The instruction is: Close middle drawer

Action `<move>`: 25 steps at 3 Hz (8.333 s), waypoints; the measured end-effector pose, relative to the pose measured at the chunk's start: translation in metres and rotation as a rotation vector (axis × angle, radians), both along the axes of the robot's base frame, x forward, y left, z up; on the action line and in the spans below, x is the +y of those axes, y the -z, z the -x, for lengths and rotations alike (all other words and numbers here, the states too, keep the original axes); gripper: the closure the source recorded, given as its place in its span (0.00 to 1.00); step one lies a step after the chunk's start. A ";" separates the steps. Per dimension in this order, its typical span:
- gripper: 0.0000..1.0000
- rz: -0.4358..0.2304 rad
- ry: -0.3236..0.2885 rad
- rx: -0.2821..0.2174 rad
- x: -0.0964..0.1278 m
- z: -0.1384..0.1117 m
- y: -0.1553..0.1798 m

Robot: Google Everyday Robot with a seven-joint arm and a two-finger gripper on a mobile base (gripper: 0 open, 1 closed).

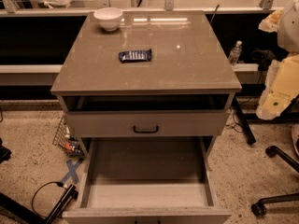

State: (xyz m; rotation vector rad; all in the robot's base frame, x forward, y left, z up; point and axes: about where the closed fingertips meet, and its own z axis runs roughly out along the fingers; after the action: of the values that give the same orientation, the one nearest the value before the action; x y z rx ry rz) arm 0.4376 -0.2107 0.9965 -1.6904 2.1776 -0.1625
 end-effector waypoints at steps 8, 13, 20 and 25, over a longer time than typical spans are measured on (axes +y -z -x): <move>0.00 -0.417 0.202 -0.092 -0.033 0.095 0.272; 0.85 -0.725 0.201 0.070 -0.047 0.161 0.532; 1.00 -0.796 0.115 0.116 0.023 0.057 0.571; 1.00 -0.735 0.087 0.164 0.058 -0.099 0.581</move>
Offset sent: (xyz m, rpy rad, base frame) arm -0.0014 -0.0102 -0.0281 0.0366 -0.0063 -0.0723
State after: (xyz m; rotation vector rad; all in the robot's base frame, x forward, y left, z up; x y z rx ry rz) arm 0.5364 -0.1532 0.4153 -1.2113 2.0451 0.6923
